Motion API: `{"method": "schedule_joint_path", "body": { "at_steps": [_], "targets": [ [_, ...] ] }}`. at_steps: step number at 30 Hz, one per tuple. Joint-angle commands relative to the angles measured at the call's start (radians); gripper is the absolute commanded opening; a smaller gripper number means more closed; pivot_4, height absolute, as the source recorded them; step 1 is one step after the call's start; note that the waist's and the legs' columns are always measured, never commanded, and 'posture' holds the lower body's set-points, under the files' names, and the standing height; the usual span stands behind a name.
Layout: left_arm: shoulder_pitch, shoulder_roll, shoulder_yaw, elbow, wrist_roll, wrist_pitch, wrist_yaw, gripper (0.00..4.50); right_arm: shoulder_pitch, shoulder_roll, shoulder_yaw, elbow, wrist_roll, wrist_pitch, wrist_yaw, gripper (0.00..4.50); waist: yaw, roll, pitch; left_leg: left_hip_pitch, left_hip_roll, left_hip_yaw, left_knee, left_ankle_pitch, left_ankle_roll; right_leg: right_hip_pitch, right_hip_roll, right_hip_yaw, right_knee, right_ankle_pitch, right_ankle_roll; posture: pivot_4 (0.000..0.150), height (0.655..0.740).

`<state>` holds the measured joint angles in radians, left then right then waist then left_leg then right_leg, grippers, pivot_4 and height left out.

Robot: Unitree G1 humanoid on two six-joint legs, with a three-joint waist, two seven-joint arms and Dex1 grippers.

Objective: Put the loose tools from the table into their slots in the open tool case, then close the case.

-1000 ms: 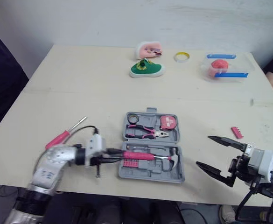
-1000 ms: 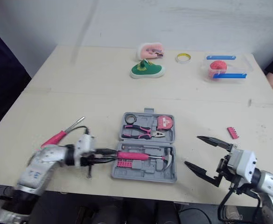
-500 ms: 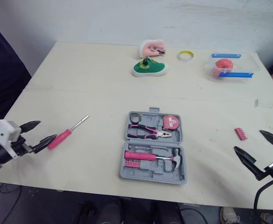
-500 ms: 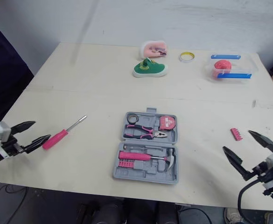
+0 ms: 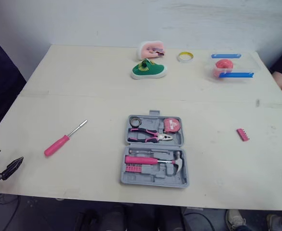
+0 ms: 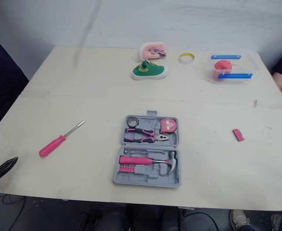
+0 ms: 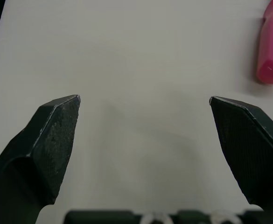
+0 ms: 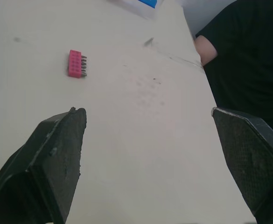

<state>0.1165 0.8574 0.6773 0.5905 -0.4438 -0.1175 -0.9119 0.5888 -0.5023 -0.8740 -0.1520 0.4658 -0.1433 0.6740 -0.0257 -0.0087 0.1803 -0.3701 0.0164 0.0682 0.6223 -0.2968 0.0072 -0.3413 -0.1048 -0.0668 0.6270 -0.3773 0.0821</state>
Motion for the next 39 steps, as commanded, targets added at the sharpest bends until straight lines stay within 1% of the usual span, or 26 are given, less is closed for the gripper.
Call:
{"method": "schedule_joint_path", "body": {
  "at_steps": [1,4,6,8,10,12,14,19,21,22,24,28,29,33,39],
  "targets": [
    [-0.022,-0.008,0.012,-0.101,-0.036,0.013,0.002,4.48,-0.049,-0.002,0.038,-0.062,0.013,0.032,-0.042,4.50,-0.003,0.000,0.000,0.000,0.000,0.000,0.000,0.000,0.000,0.000,0.000,0.000,0.000,0.000,0.000,0.150,0.7400],
    [-0.027,-0.023,-0.004,-0.191,-0.048,0.052,0.001,4.48,-0.086,-0.004,0.057,-0.052,0.017,0.039,-0.043,4.50,-0.002,0.000,0.000,-0.002,0.000,0.000,-0.001,0.000,0.000,-0.002,0.000,0.000,-0.001,0.000,0.000,0.150,0.7400],
    [-0.035,-0.028,-0.022,-0.253,-0.059,0.082,-0.005,4.48,-0.111,-0.009,0.077,-0.056,0.022,0.044,-0.037,4.50,-0.002,0.001,0.000,-0.002,0.000,0.001,-0.002,0.002,0.004,-0.002,0.000,-0.001,-0.001,-0.001,-0.001,0.150,0.7400],
    [-0.046,-0.030,-0.084,-0.386,-0.094,0.163,-0.038,4.48,-0.149,-0.027,0.105,-0.057,-0.006,0.086,-0.070,4.50,-0.002,0.001,0.000,-0.002,-0.001,0.001,-0.002,0.002,0.004,-0.002,0.000,-0.001,-0.001,-0.001,-0.001,0.150,0.7400],
    [-0.071,-0.031,-0.139,-0.491,-0.131,0.239,-0.057,4.48,-0.187,-0.036,0.140,-0.072,0.032,0.114,-0.045,4.50,-0.002,0.001,0.000,-0.002,-0.001,0.001,-0.001,0.003,0.005,-0.001,0.000,-0.001,-0.001,-0.001,-0.001,0.150,0.7400],
    [-0.117,-0.023,-0.201,-0.581,-0.183,0.340,-0.076,4.48,-0.224,-0.050,0.174,-0.078,0.037,0.200,-0.082,4.50,-0.001,0.000,0.000,-0.002,-0.001,0.001,0.001,0.003,0.006,0.000,0.000,-0.001,0.001,-0.001,-0.001,0.150,0.7400],
    [-0.142,-0.013,-0.250,-0.650,-0.219,0.411,-0.105,4.48,-0.235,-0.077,0.200,-0.073,0.003,0.272,-0.111,4.50,-0.002,0.001,0.000,-0.002,-0.001,0.000,0.001,0.005,0.006,0.000,0.000,-0.001,0.002,0.000,0.000,0.150,0.7400],
    [-0.202,-0.027,-0.352,-0.817,-0.302,0.564,-0.112,4.48,-0.314,-0.119,0.239,-0.029,0.052,0.352,-0.058,4.50,-0.006,0.001,0.000,-0.001,-0.001,0.000,0.001,0.007,0.005,0.000,0.002,-0.001,0.003,0.000,0.001,0.150,0.7400],
    [-0.249,-0.048,-0.427,-0.915,-0.343,0.622,-0.109,4.48,-0.379,-0.146,0.264,0.052,0.077,0.401,-0.011,4.50,-0.005,0.001,0.000,-0.001,-0.001,0.001,0.002,0.008,0.002,0.000,0.002,0.000,0.003,0.000,0.001,0.150,0.7400],
    [-0.277,-0.065,-0.468,-0.960,-0.359,0.642,-0.105,4.48,-0.409,-0.172,0.290,0.128,0.075,0.412,0.044,4.50,-0.005,0.001,0.000,-0.001,-0.001,0.001,0.002,0.008,0.002,0.001,0.003,0.000,0.003,0.000,0.001,0.150,0.7400],
    [-0.308,-0.081,-0.512,-1.003,-0.371,0.669,-0.108,4.48,-0.450,-0.205,0.318,0.238,0.056,0.401,0.107,4.50,-0.002,0.001,0.000,-0.001,-0.001,0.001,0.005,0.008,0.002,0.002,0.003,0.000,0.003,0.001,0.002,0.150,0.7400],
    [-0.345,-0.099,-0.539,-1.043,-0.394,0.702,-0.101,4.48,-0.568,-0.241,0.342,0.429,0.021,0.363,0.137,4.50,0.000,0.002,0.001,-0.002,-0.001,0.001,0.007,0.009,0.002,0.002,0.005,0.000,0.003,0.001,0.003,0.150,0.7400],
    [-0.348,-0.106,-0.550,-1.059,-0.399,0.710,-0.098,4.48,-0.602,-0.251,0.360,0.503,-0.008,0.338,0.137,4.50,0.000,0.002,0.001,-0.002,-0.001,0.001,0.007,0.009,0.002,0.002,0.005,0.000,0.003,0.001,0.003,0.150,0.7400],
    [-0.342,-0.115,-0.577,-1.093,-0.396,0.723,-0.099,4.48,-0.709,-0.269,0.389,0.709,-0.061,0.257,0.155,4.50,-0.003,0.001,0.001,-0.002,-0.001,0.001,0.009,0.010,0.002,0.003,0.005,0.001,0.003,0.002,0.004,0.150,0.7400],
    [-0.339,-0.122,-0.570,-1.095,-0.405,0.729,-0.094,4.48,-0.798,-0.270,0.425,0.765,-0.083,0.256,0.171,4.50,-0.002,0.001,0.001,-0.002,0.000,0.001,0.009,0.011,0.001,0.004,0.007,0.002,0.003,0.002,0.004,0.150,0.7400]
  ]
}}
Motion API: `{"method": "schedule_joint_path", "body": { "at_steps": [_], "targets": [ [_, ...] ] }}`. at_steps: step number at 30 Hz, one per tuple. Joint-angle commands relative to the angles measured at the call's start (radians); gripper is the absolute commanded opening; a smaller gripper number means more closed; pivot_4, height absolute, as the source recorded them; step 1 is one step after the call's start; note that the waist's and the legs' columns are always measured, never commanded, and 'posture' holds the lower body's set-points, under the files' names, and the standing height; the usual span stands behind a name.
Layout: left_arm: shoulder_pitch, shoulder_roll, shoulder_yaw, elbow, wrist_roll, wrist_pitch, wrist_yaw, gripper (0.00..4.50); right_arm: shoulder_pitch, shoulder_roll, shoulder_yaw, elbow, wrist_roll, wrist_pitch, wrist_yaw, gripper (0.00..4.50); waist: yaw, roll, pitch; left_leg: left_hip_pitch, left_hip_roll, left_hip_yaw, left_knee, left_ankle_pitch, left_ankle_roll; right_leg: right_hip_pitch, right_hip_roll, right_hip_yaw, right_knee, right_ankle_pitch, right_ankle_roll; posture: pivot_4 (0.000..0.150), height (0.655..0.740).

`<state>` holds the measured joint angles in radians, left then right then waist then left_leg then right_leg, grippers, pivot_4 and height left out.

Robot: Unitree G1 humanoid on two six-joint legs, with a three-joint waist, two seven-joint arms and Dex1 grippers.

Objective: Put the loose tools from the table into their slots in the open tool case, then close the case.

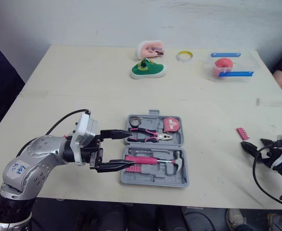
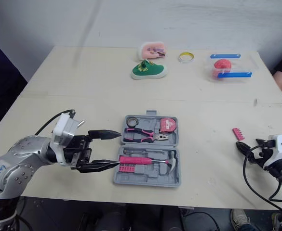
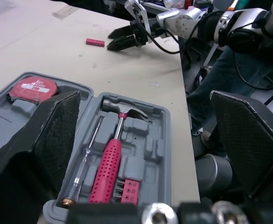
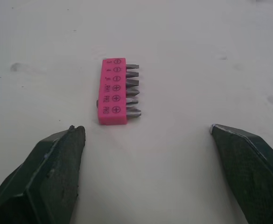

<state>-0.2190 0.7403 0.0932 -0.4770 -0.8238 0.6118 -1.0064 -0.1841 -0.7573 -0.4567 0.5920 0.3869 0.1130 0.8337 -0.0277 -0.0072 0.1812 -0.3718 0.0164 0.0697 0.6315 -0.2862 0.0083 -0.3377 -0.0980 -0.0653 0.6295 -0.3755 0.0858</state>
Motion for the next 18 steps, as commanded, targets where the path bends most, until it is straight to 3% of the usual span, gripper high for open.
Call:
{"method": "schedule_joint_path", "body": {
  "at_steps": [1,14,17,18],
  "targets": [
    [-0.004,-0.005,0.013,-0.028,-0.025,0.000,0.001,4.48,-0.037,-0.015,0.014,0.032,-0.010,-0.002,0.016,4.50,0.000,0.000,0.000,0.000,0.000,0.000,0.000,0.000,0.000,0.000,0.000,0.000,0.000,0.000,0.000,0.150,0.7400],
    [0.006,-0.009,0.005,-0.031,-0.005,-0.014,-0.004,4.48,-0.125,0.005,0.085,0.166,-0.072,-0.020,0.004,4.50,-0.001,-0.002,0.000,0.000,0.000,0.000,0.001,0.000,0.000,0.001,0.000,0.000,-0.001,0.000,0.000,0.150,0.7400],
    [0.005,-0.008,0.001,-0.030,-0.001,-0.016,-0.008,4.50,-0.127,0.009,0.090,0.181,-0.078,-0.023,0.001,3.71,-0.001,-0.003,0.000,0.001,0.000,0.000,0.001,0.000,0.000,0.002,0.000,0.000,-0.001,0.000,0.001,0.150,0.7400],
    [0.005,-0.006,0.000,-0.029,0.000,-0.017,-0.010,4.50,-0.123,0.012,0.092,0.187,-0.081,-0.031,0.001,3.23,0.000,-0.003,0.000,0.001,0.000,0.000,0.001,0.000,0.000,0.002,0.000,0.000,-0.001,0.000,0.001,0.150,0.7400]
  ]
}}
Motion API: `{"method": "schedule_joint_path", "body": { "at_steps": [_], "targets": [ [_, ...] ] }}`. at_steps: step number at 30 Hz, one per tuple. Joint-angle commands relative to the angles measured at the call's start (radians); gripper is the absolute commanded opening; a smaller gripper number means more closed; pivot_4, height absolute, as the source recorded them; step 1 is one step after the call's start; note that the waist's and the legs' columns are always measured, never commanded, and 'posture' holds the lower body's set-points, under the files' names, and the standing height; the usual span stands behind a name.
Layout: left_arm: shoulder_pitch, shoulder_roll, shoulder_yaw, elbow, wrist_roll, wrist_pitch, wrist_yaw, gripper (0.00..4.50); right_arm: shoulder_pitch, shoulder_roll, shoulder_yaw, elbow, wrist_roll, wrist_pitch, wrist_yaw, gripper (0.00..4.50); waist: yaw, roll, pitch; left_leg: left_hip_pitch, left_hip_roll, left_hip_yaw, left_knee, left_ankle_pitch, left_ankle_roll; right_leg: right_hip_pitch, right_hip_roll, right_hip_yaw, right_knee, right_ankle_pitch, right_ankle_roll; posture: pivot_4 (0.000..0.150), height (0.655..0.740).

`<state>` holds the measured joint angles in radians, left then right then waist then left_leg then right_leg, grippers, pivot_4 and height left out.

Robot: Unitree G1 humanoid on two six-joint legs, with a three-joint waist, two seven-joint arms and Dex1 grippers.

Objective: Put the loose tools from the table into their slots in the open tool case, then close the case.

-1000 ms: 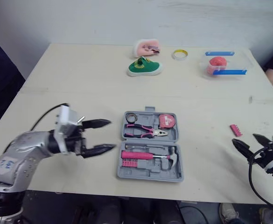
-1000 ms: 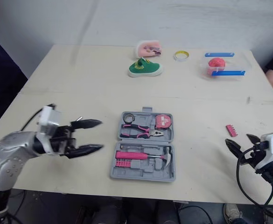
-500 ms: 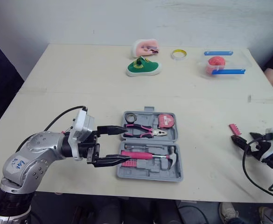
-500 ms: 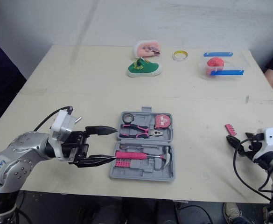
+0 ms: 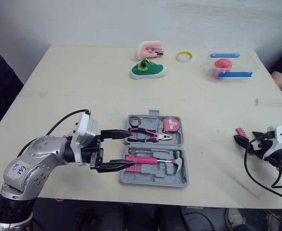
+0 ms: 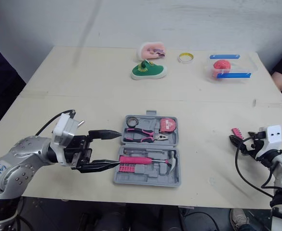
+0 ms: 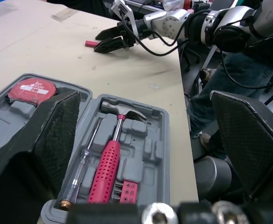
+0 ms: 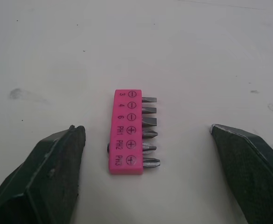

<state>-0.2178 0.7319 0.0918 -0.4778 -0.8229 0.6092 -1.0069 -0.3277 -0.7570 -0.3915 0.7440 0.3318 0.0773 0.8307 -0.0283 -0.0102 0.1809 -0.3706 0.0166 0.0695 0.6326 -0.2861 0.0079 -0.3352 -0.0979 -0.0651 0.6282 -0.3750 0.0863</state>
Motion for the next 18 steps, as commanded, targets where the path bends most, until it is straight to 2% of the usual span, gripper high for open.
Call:
{"method": "schedule_joint_path", "body": {
  "at_steps": [1,2,3,5,12,15,18],
  "targets": [
    [0.003,0.003,0.002,-0.027,0.000,-0.016,-0.012,4.50,0.023,0.014,0.025,0.039,-0.024,0.000,0.004,2.76,0.000,0.000,0.000,0.000,0.000,0.000,0.000,0.000,0.000,0.000,0.000,0.000,0.000,0.000,0.000,0.150,0.7400],
    [0.002,0.003,0.001,-0.026,0.001,-0.016,-0.013,4.50,0.024,0.015,0.023,0.043,-0.022,-0.002,0.004,2.16,0.000,0.000,0.000,0.000,0.000,0.000,0.000,0.000,0.000,0.000,0.000,0.000,0.000,0.000,0.000,0.150,0.7400],
    [0.001,0.004,0.001,-0.025,0.002,-0.017,-0.015,4.50,0.023,0.017,0.019,0.047,-0.018,-0.003,0.001,1.84,0.000,-0.001,0.000,0.000,0.000,0.000,0.000,0.000,0.000,0.000,0.000,0.000,0.000,0.000,0.000,0.150,0.7400],
    [-0.001,0.009,-0.001,-0.022,0.006,-0.020,-0.025,4.50,0.029,0.016,0.016,0.052,-0.018,-0.011,0.003,0.86,0.001,-0.002,-0.001,0.001,0.000,0.000,0.000,0.000,0.000,0.002,0.000,0.000,-0.001,0.000,0.000,0.150,0.7400],
    [-0.019,0.013,-0.009,0.000,0.029,-0.053,-0.074,4.50,0.026,-0.013,-0.001,0.071,-0.022,-0.112,0.027,0.79,0.001,-0.002,-0.001,0.003,0.000,-0.002,0.001,-0.002,0.001,0.006,0.000,-0.001,-0.004,0.001,0.001,0.150,0.7400],
    [-0.042,-0.001,-0.009,0.022,0.039,-0.087,-0.095,4.50,0.033,-0.049,-0.006,-0.008,-0.010,-0.163,0.082,0.79,0.004,0.001,0.001,0.002,0.000,-0.002,0.001,-0.002,0.001,0.006,0.000,-0.002,-0.004,0.001,0.001,0.150,0.7400],
    [-0.048,0.006,-0.026,0.037,0.076,-0.132,-0.136,4.50,0.085,-0.075,0.008,-0.217,0.032,-0.114,0.165,0.79,0.005,0.006,0.003,0.001,0.000,-0.003,0.000,-0.002,0.001,0.006,0.000,-0.003,-0.005,0.001,0.001,0.150,0.7400]
  ]
}}
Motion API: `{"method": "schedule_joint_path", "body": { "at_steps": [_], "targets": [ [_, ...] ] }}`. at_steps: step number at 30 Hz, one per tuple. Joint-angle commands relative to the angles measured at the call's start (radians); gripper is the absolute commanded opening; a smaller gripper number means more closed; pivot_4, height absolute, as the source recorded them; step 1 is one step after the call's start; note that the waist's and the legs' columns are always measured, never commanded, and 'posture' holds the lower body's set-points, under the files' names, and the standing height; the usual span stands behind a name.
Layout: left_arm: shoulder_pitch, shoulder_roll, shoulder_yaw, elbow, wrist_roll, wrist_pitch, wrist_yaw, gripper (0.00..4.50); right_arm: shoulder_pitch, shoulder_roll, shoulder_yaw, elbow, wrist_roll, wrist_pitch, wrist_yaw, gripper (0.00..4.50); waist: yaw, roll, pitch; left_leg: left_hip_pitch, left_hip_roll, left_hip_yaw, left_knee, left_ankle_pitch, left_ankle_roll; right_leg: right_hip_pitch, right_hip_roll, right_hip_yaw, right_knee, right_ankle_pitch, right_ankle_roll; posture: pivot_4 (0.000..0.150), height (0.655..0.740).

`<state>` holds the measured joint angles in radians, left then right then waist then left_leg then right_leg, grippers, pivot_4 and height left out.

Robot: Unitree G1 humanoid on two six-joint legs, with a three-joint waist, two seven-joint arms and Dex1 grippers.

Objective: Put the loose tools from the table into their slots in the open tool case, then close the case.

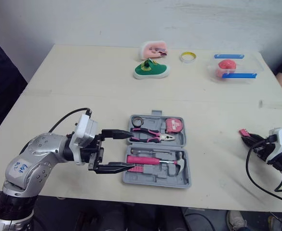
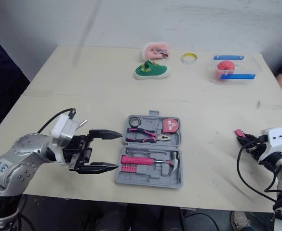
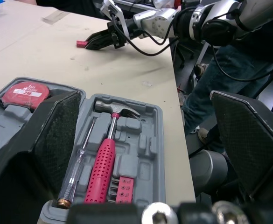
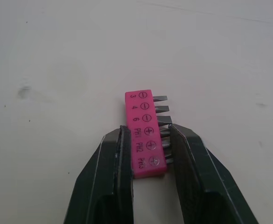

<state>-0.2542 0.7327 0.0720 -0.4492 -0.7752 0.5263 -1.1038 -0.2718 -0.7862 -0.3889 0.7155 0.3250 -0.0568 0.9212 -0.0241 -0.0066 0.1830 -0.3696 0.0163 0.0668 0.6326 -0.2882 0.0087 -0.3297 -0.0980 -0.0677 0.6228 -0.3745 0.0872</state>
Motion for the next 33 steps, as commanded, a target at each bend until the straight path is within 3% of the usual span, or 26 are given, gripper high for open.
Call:
{"method": "schedule_joint_path", "body": {
  "at_steps": [1,6,12,17,25,33],
  "targets": [
    [-0.012,-0.005,-0.003,0.017,0.035,-0.071,-0.042,4.50,0.055,-0.059,0.016,-0.270,0.045,0.042,0.104,0.79,-0.002,0.003,0.002,0.000,0.000,0.000,0.000,0.000,0.000,0.000,0.000,0.000,0.000,0.000,0.000,0.150,0.7400],
    [-0.011,-0.005,-0.032,0.079,0.111,-0.174,-0.117,4.50,0.134,-0.112,0.074,-0.616,0.075,0.172,0.157,0.79,-0.003,0.006,0.005,0.000,0.001,0.001,0.000,0.000,0.000,0.000,0.002,-0.001,0.000,0.000,0.000,0.150,0.7400],
    [-0.030,-0.023,-0.045,0.153,0.161,-0.269,-0.161,4.50,0.165,-0.174,0.170,-1.024,0.205,0.461,0.183,0.79,0.002,0.005,0.008,-0.001,0.001,-0.001,0.000,-0.001,-0.001,-0.001,0.001,-0.001,0.001,0.000,0.000,0.150,0.7400],
    [-0.003,-0.018,-0.057,0.166,0.177,-0.277,-0.171,4.50,0.110,-0.190,0.314,-1.272,0.296,0.689,0.132,0.79,0.005,0.004,0.009,-0.003,0.001,-0.003,-0.001,-0.002,-0.001,-0.003,0.000,-0.002,-0.002,0.000,0.000,0.150,0.7400],
    [0.059,-0.013,-0.051,0.101,0.170,-0.242,-0.131,4.50,-0.028,-0.145,0.570,-1.416,0.239,0.892,0.005,0.79,0.009,0.001,0.011,-0.012,0.001,-0.003,0.002,-0.001,0.000,-0.013,0.000,-0.003,0.001,0.000,0.000,0.150,0.7400],
    [0.081,-0.005,-0.047,0.069,0.166,-0.223,-0.113,4.50,-0.106,-0.130,0.684,-1.426,0.201,0.963,-0.030,0.79,0.012,0.000,0.011,-0.017,0.001,-0.006,0.009,-0.001,0.000,-0.014,-0.001,-0.005,0.005,0.000,0.000,0.150,0.7400]
  ]
}}
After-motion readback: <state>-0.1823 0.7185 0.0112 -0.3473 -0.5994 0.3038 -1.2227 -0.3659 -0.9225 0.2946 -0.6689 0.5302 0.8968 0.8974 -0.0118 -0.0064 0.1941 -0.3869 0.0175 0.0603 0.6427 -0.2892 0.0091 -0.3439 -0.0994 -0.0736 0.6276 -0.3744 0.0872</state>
